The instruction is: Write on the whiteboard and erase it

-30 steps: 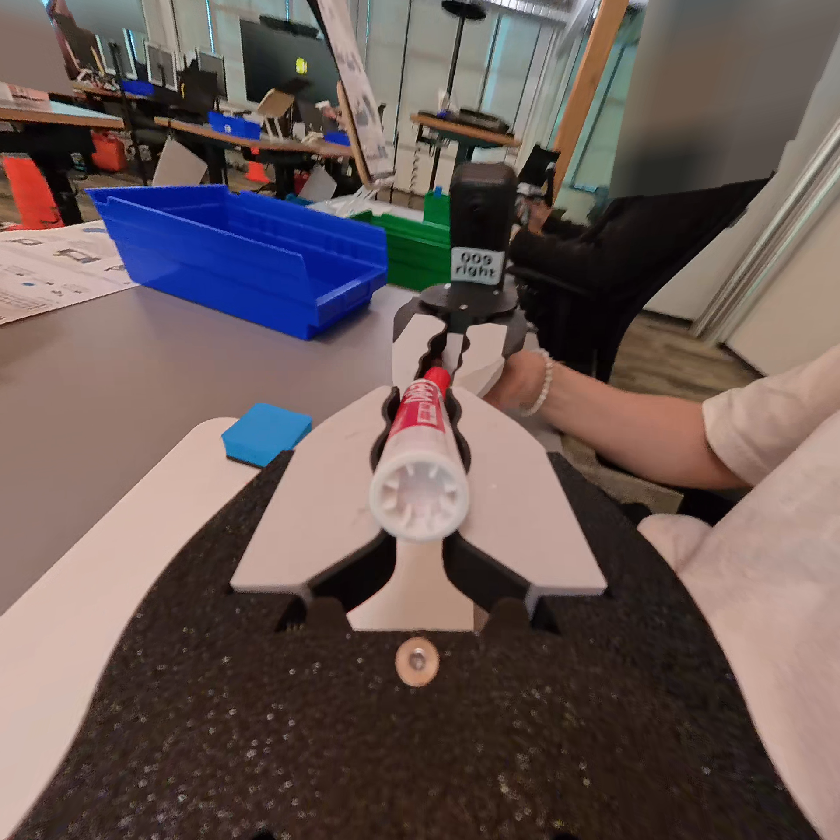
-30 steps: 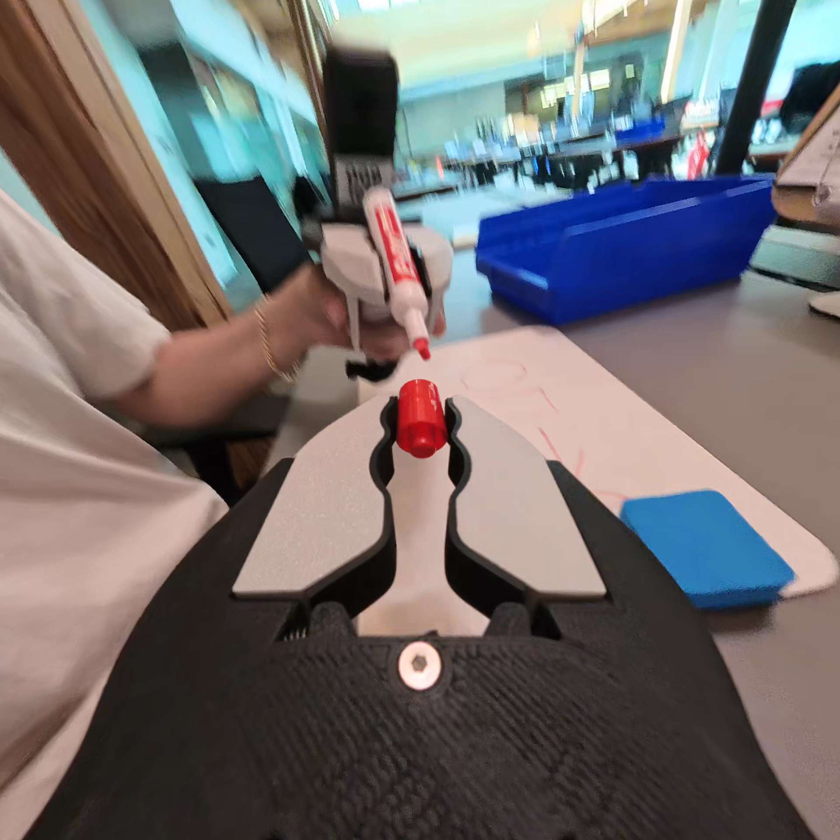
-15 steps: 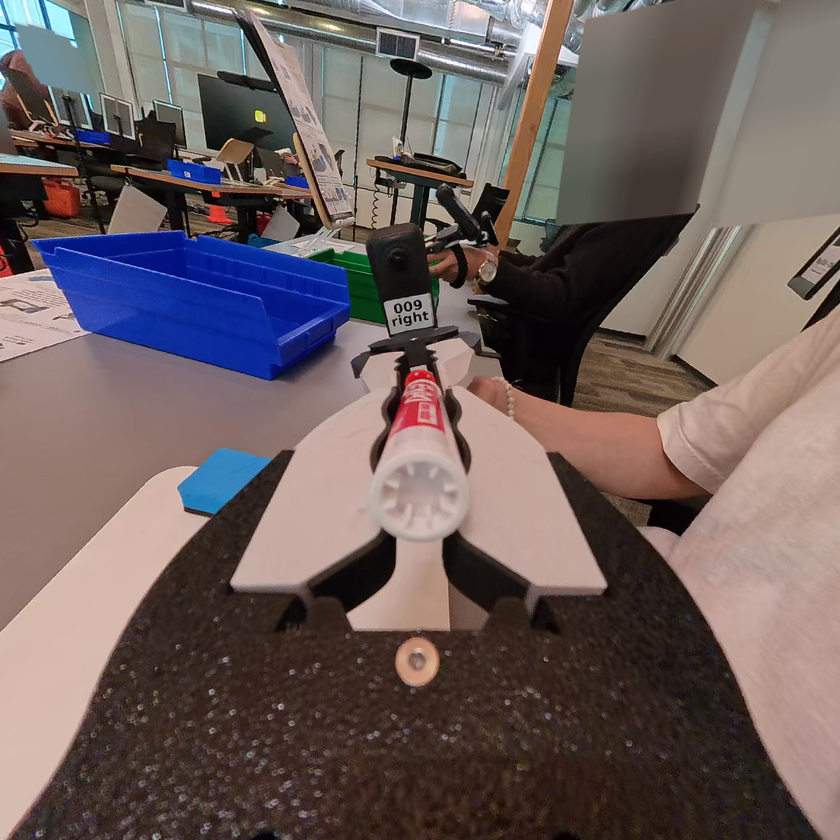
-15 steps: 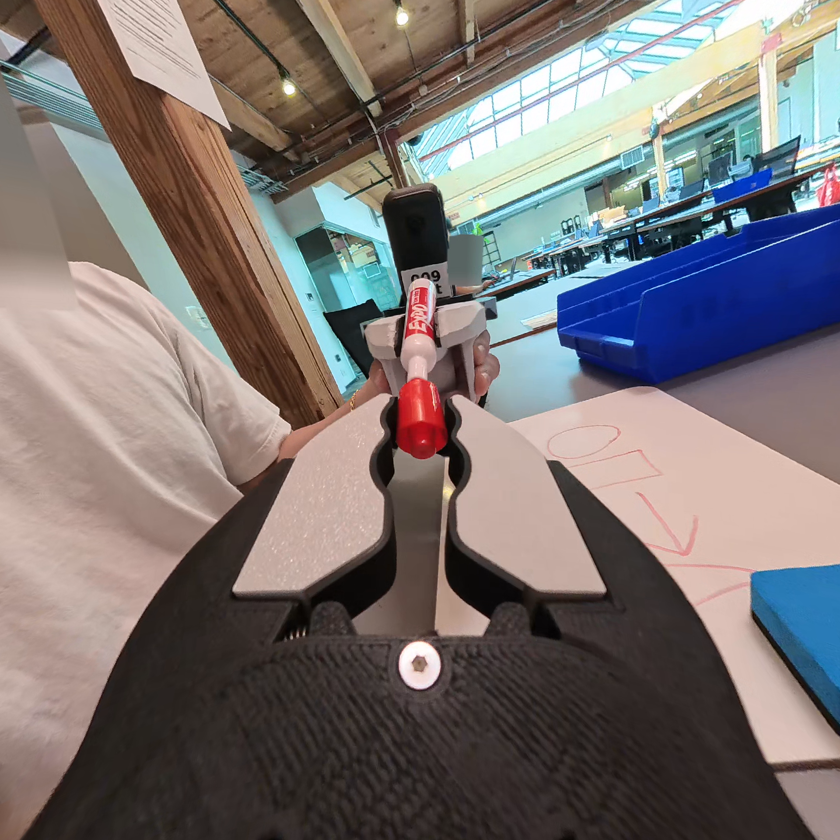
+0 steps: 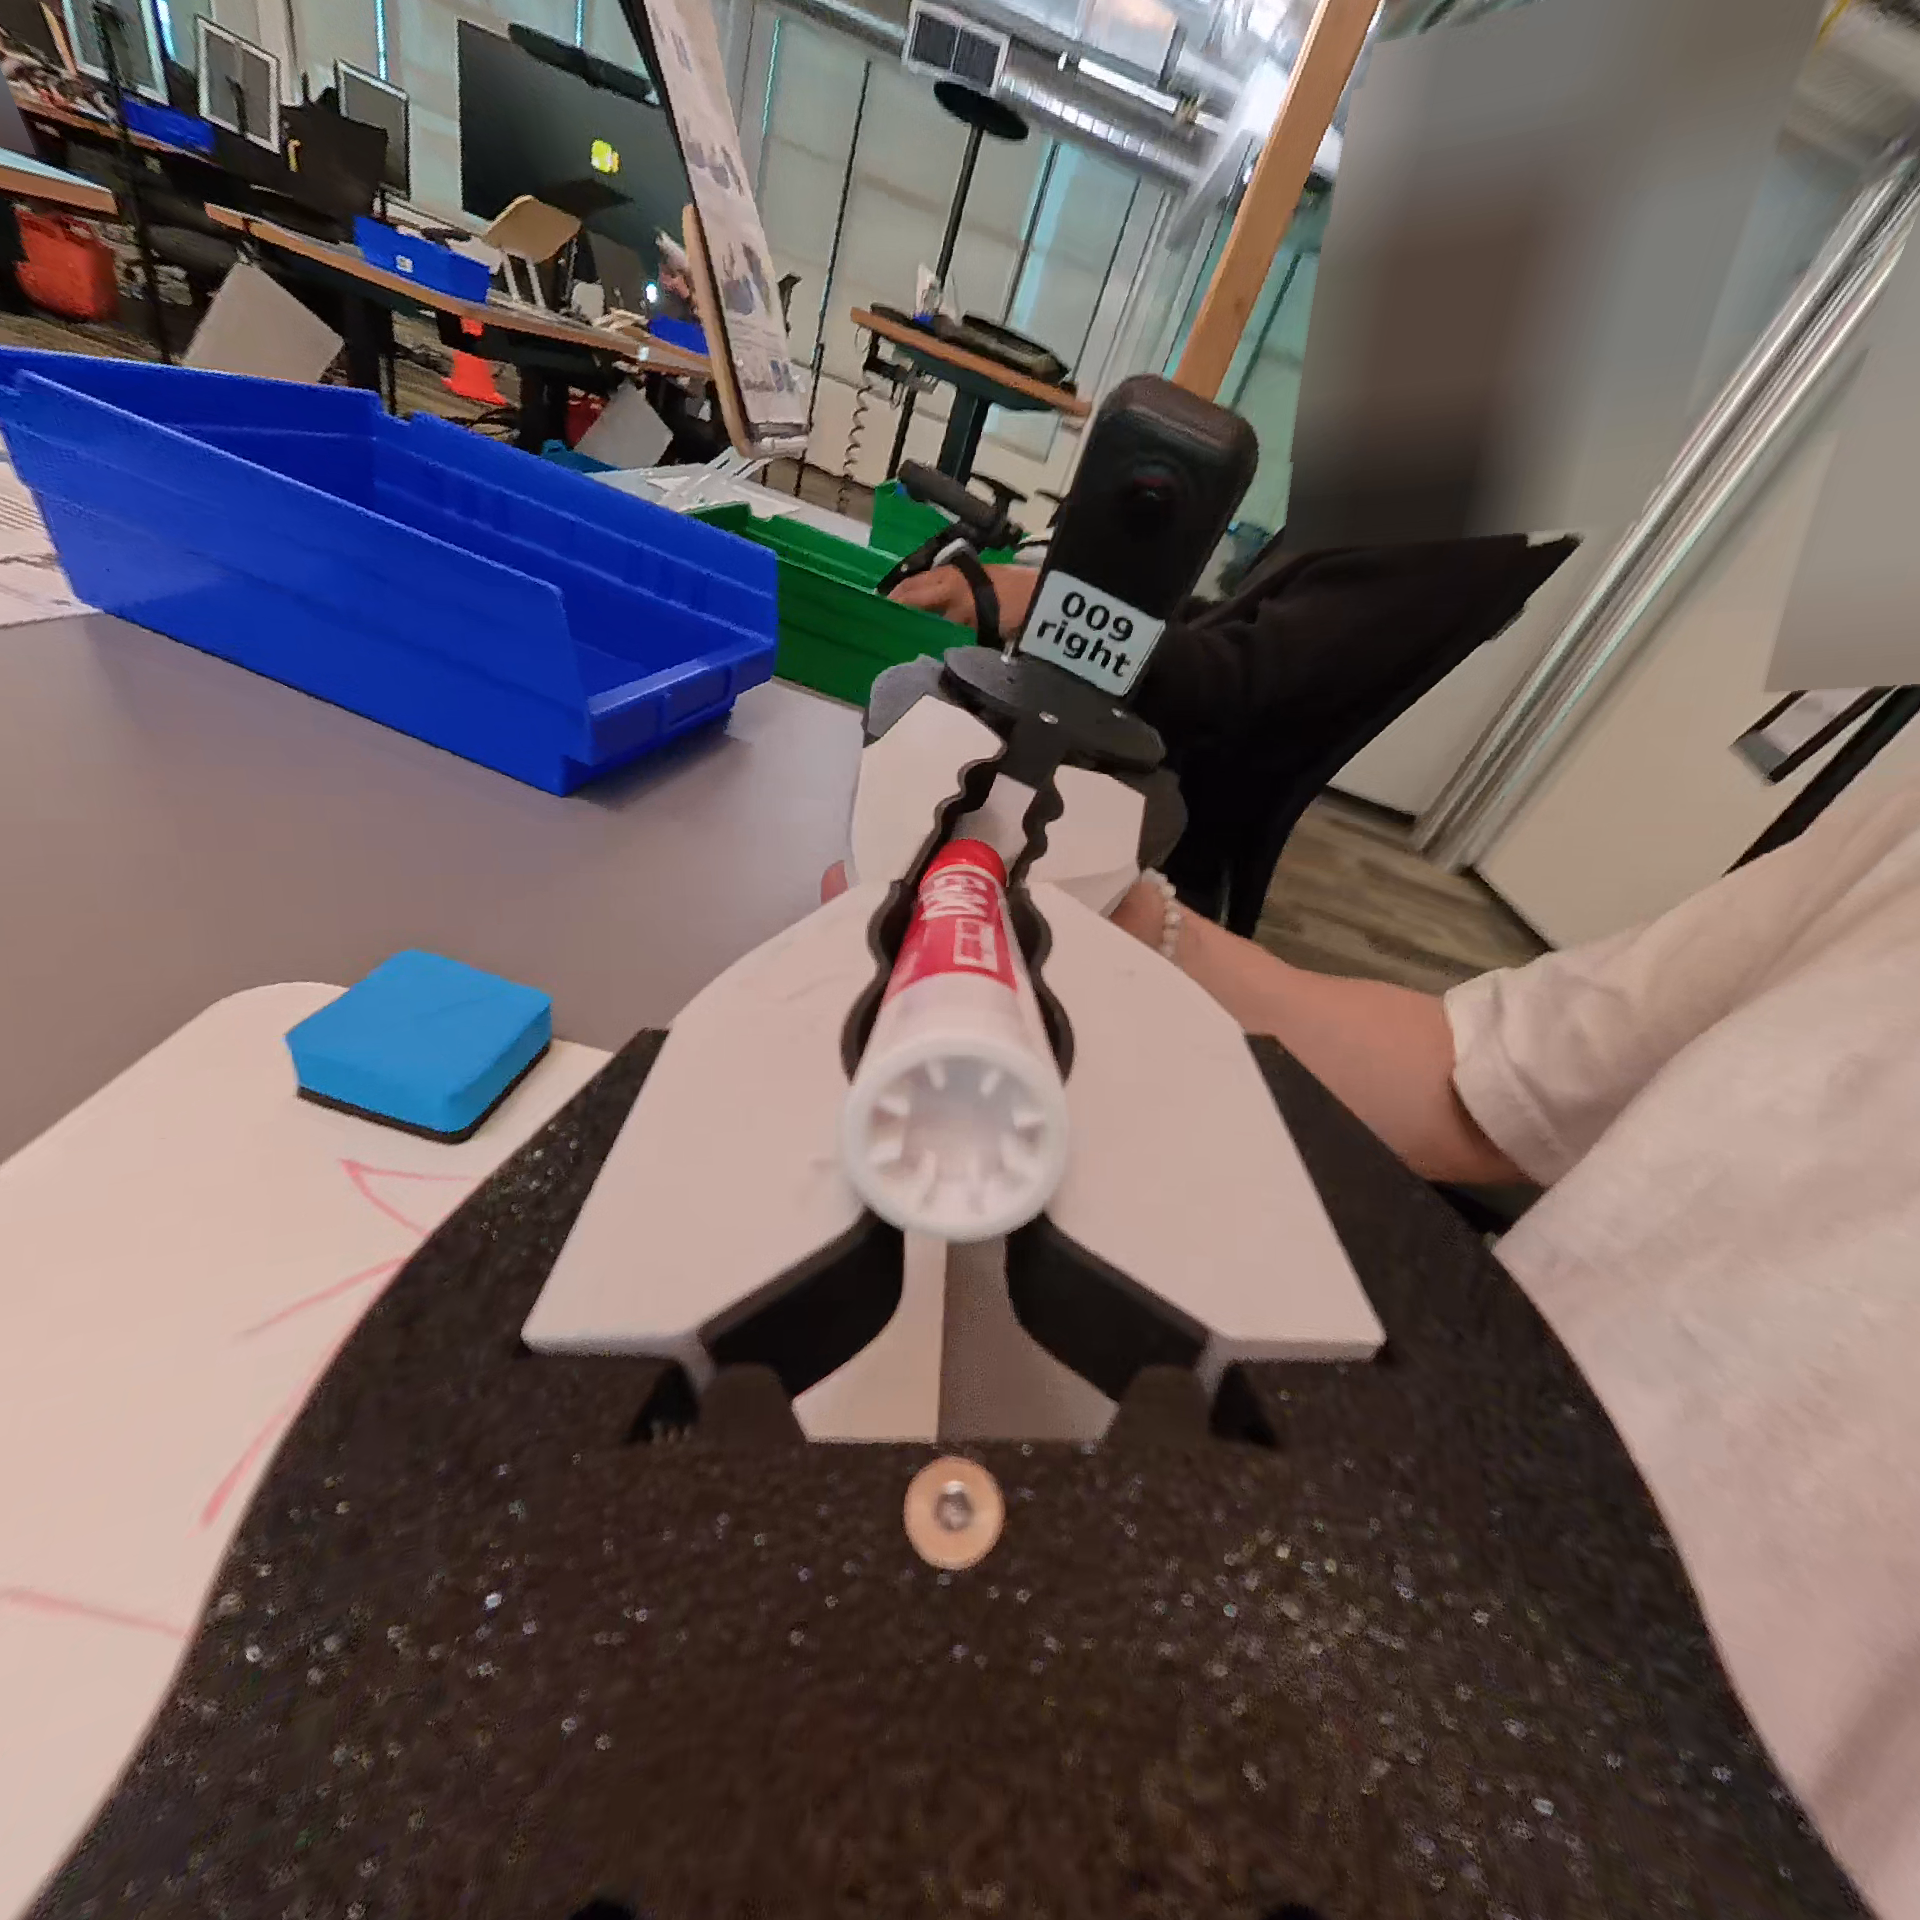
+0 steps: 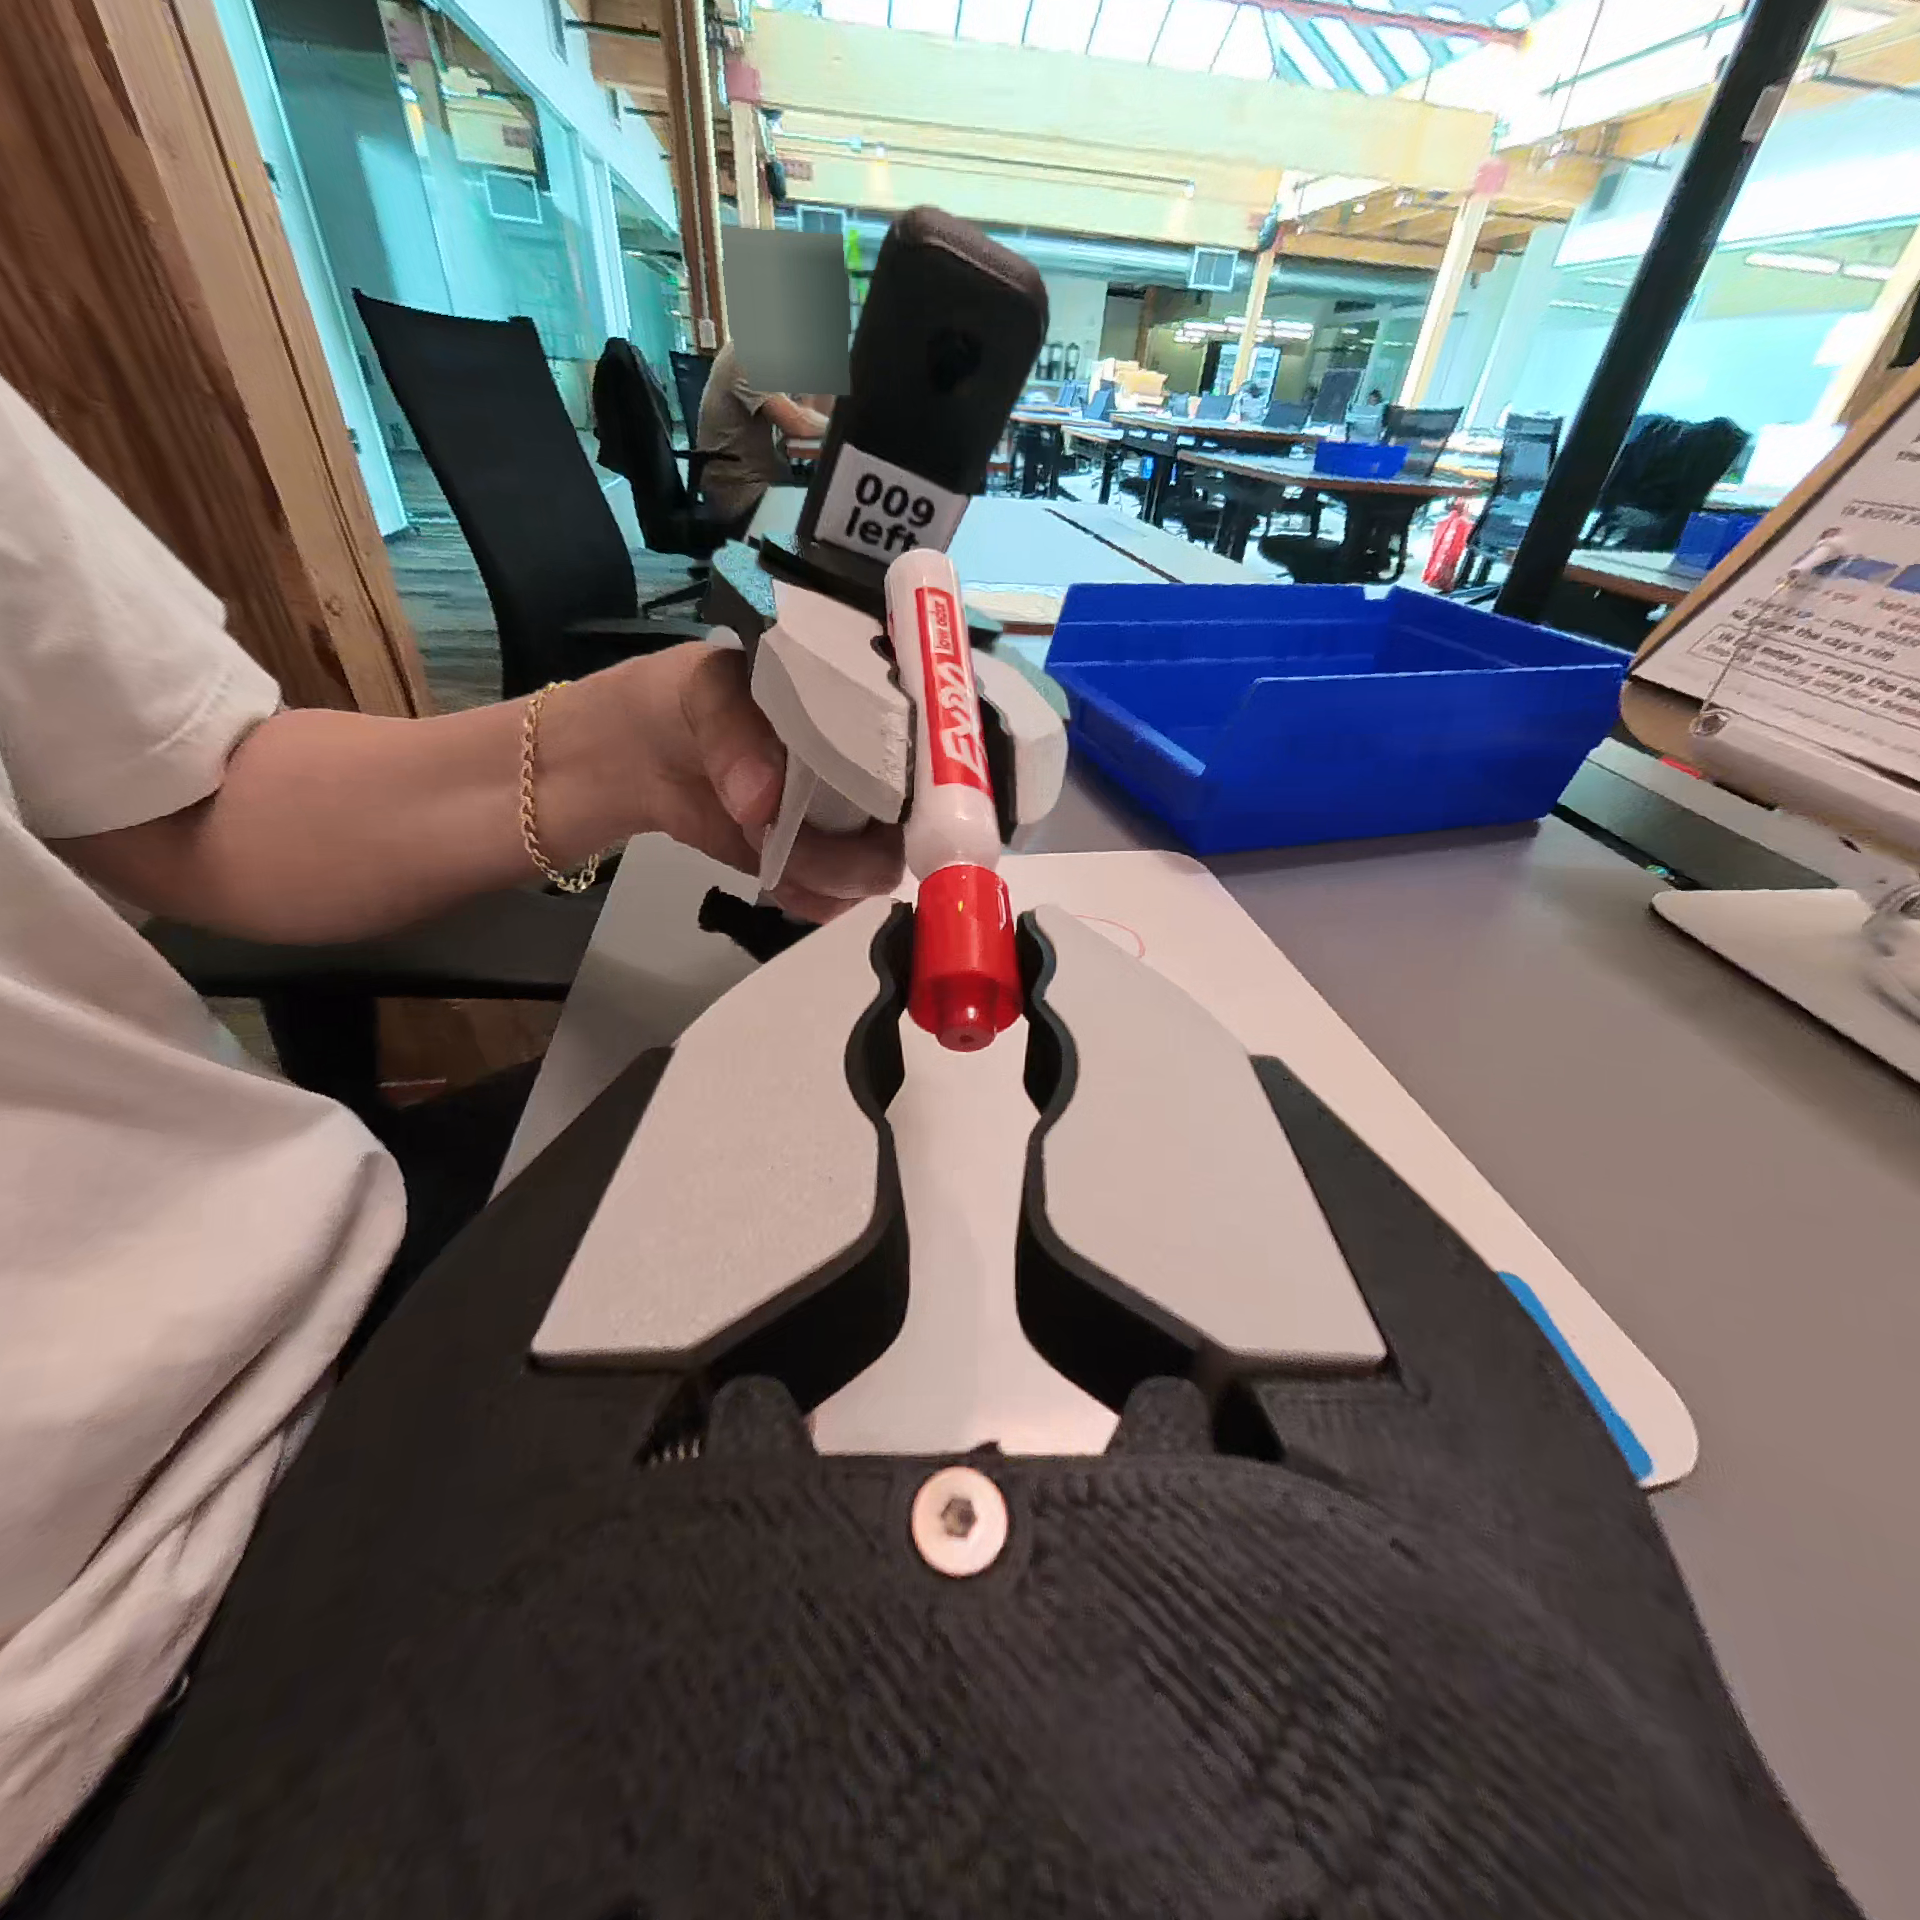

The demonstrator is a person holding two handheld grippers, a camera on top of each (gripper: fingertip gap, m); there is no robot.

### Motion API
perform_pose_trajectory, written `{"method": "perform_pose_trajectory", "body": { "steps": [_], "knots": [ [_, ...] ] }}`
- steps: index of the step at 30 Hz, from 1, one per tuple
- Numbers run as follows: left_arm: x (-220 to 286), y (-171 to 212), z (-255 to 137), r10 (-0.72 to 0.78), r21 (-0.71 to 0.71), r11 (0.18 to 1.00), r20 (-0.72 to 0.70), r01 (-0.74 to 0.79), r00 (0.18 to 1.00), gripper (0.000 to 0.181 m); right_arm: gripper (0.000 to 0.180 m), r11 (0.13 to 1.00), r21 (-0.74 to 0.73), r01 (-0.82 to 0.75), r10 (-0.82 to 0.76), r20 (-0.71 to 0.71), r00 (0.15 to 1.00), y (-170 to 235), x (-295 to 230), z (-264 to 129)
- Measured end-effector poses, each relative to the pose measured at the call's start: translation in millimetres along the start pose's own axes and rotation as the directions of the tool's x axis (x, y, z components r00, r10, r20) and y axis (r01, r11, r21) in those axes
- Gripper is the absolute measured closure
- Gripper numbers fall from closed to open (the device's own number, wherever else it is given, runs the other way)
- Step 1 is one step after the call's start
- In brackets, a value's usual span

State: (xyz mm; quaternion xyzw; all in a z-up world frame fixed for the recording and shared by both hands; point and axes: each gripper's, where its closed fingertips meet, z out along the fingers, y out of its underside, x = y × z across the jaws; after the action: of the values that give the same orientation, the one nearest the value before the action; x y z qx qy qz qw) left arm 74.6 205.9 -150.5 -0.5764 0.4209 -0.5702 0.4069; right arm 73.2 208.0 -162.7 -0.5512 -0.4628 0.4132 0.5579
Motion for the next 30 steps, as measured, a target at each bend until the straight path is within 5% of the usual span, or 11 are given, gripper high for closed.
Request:
{"method": "perform_pose_trajectory", "body": {
  "steps": [12,17,22,30],
  "knots": [
    [0,9,-1,0.106,-0.113,0.988,-0.011,-0.107,0.994,0.162,0.161,0.996,-0.057,-0.071,0.074,0.054,0.996,10,-6,6],
    [-5,16,1,0.033,-0.136,0.99,-0.013,-0.035,0.999,0.162,0.16,0.983,-0.171,0.058,-0.062,-0.019,0.998,21,-2,8],
    [-5,14,0,-0.074,-0.048,0.996,-0.055,0.071,0.996,0.161,0.161,0.992,-0.018,-0.126,0.127,0.057,0.99,11,-4,9],
    [-11,18,-4,-0.07,-0.066,0.996,-0.053,0.066,0.996,0.162,0.16,0.992,-0.061,-0.115,0.117,0.025,0.993,20,0,14]
  ]
}}
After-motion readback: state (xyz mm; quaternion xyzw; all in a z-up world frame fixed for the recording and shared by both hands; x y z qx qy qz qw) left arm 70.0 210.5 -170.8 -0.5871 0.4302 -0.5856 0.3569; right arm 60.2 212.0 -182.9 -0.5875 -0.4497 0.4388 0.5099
